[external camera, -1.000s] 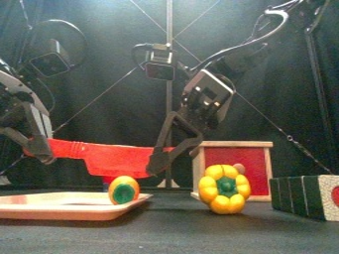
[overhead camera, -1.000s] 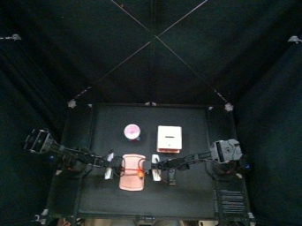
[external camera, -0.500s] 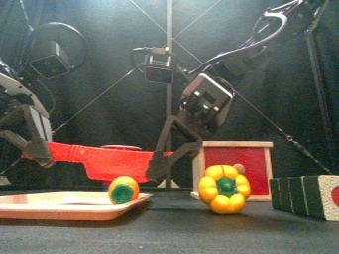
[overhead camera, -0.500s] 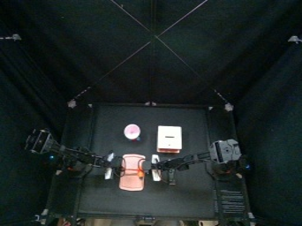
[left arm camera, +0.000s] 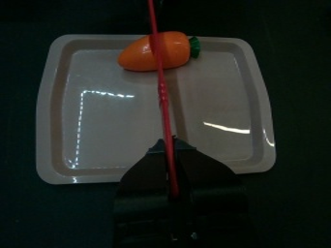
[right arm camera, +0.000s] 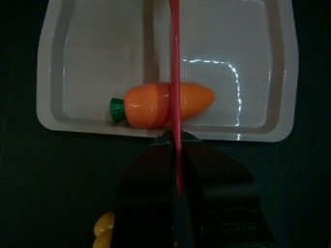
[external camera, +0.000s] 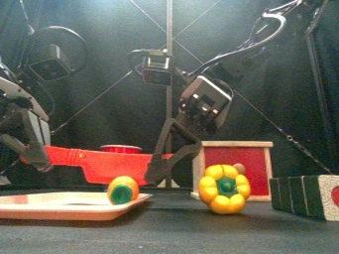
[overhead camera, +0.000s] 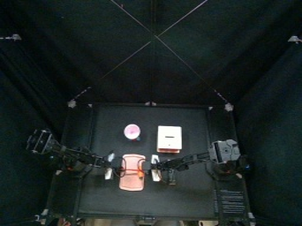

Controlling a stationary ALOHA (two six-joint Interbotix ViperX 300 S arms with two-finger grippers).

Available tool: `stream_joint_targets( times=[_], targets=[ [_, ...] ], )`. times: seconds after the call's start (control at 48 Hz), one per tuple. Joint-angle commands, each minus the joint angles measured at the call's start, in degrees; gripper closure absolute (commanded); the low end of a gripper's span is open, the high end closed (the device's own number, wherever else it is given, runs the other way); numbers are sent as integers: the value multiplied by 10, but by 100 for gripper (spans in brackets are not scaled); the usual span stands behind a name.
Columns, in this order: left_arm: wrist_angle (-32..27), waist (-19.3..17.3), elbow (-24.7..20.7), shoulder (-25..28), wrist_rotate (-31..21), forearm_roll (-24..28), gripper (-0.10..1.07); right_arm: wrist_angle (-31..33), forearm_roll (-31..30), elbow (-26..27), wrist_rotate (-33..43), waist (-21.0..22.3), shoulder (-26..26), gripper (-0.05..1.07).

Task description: Cut carrot

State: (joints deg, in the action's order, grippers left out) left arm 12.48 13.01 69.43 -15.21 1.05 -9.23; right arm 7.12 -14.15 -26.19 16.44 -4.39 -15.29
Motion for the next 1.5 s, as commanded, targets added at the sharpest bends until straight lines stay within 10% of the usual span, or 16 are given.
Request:
stream_joint_targets(
  times=[0.0, 1.479],
  targets=[
    [-2, 7, -3, -1, 1, 2, 70, 10, 2, -1, -1, 2, 5, 83],
    [-2, 7, -19, -13, 4, 6, 70, 54, -4, 25, -2, 0, 18, 84]
  ],
)
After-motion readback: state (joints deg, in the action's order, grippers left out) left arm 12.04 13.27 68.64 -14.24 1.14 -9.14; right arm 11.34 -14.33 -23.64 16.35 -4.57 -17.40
